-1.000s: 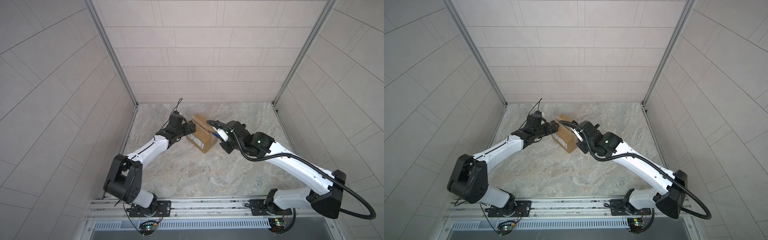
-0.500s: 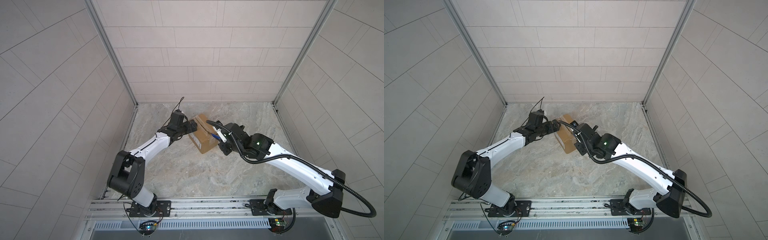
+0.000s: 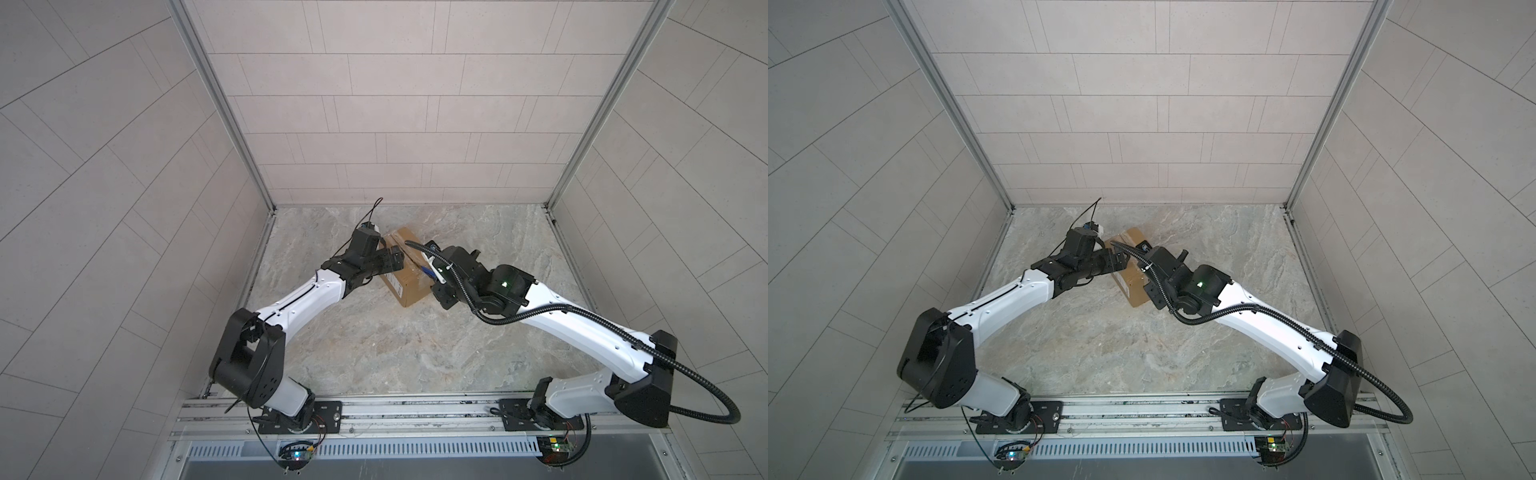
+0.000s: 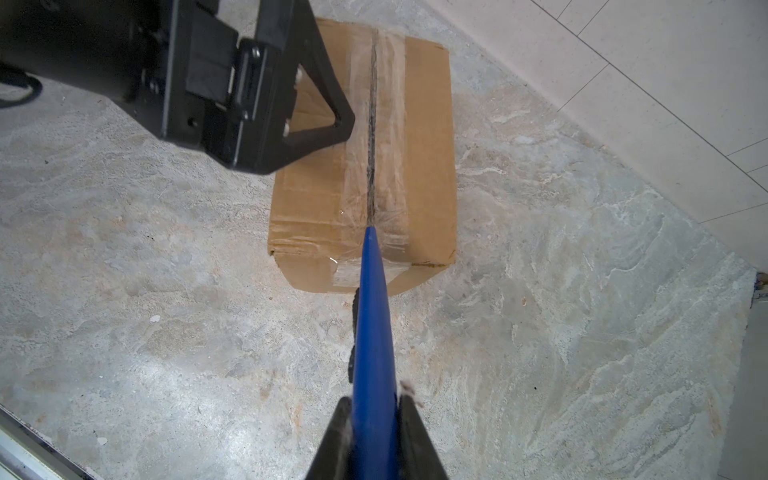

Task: Unpack the express box
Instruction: 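Continue drawing the blue knife through the seam while the left gripper braces the box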

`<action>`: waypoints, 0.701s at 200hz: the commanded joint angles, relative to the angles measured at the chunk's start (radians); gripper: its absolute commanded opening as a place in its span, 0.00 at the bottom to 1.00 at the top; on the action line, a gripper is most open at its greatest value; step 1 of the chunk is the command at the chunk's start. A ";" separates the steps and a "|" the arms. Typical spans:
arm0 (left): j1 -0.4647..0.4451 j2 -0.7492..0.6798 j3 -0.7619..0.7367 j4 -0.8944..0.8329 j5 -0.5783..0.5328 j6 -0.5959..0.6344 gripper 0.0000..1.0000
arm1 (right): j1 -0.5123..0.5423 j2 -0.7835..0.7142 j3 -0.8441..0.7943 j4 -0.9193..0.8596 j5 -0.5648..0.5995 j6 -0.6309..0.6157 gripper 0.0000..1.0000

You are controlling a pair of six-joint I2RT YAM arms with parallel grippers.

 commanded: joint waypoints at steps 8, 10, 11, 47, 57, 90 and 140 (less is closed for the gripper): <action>0.000 0.030 0.006 -0.054 -0.067 0.000 0.95 | 0.007 0.013 0.025 -0.057 0.018 0.022 0.00; 0.000 0.032 0.006 -0.056 -0.070 -0.001 0.95 | 0.007 0.012 0.026 -0.060 0.019 0.021 0.00; 0.000 0.032 0.006 -0.057 -0.071 -0.002 0.95 | 0.007 0.011 0.026 -0.062 0.020 0.021 0.00; 0.000 0.040 0.001 -0.080 -0.098 -0.016 0.94 | 0.015 -0.004 0.048 -0.126 0.044 0.019 0.00; 0.000 0.043 0.004 -0.088 -0.104 -0.016 0.94 | 0.025 -0.005 0.054 -0.142 0.060 0.018 0.00; 0.000 0.049 0.005 -0.088 -0.098 -0.022 0.94 | 0.043 -0.003 0.041 -0.161 0.085 0.030 0.00; 0.000 0.048 0.001 -0.076 -0.089 -0.022 0.94 | 0.053 0.006 0.020 -0.134 0.111 0.026 0.00</action>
